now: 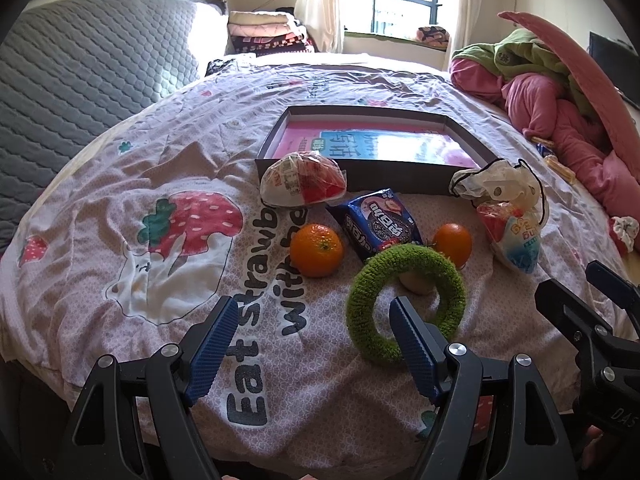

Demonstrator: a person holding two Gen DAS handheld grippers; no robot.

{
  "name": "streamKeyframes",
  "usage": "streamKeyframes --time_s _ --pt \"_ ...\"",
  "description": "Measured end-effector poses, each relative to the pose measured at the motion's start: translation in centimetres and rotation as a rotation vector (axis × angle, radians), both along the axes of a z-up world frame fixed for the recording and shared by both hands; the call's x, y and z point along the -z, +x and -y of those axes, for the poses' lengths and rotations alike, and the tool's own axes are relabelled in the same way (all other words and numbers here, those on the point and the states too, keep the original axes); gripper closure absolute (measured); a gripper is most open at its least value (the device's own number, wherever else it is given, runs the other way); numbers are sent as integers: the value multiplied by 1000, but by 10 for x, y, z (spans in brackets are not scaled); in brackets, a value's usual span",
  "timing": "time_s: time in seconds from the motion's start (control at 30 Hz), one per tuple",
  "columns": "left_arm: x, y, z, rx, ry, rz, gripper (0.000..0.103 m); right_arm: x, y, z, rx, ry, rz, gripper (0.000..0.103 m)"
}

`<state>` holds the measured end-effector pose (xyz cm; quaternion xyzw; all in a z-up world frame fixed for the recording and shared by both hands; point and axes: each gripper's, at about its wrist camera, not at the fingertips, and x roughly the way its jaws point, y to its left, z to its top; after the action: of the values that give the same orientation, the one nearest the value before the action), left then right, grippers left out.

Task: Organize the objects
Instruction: 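Move left gripper to green fuzzy ring while right gripper approaches blue-white King egg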

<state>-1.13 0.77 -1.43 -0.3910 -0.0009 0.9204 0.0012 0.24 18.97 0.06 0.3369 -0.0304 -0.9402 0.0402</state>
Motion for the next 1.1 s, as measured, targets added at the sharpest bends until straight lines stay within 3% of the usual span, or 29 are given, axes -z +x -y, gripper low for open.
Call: streamKeyframes --time_s 0.53,1.1 --pt "11 -16 4 -6 29 61 24 5 -10 -11 21 1 27 7" --pt "23 -30 2 -14 77 118 24 18 -34 -27 73 -61 105 7"
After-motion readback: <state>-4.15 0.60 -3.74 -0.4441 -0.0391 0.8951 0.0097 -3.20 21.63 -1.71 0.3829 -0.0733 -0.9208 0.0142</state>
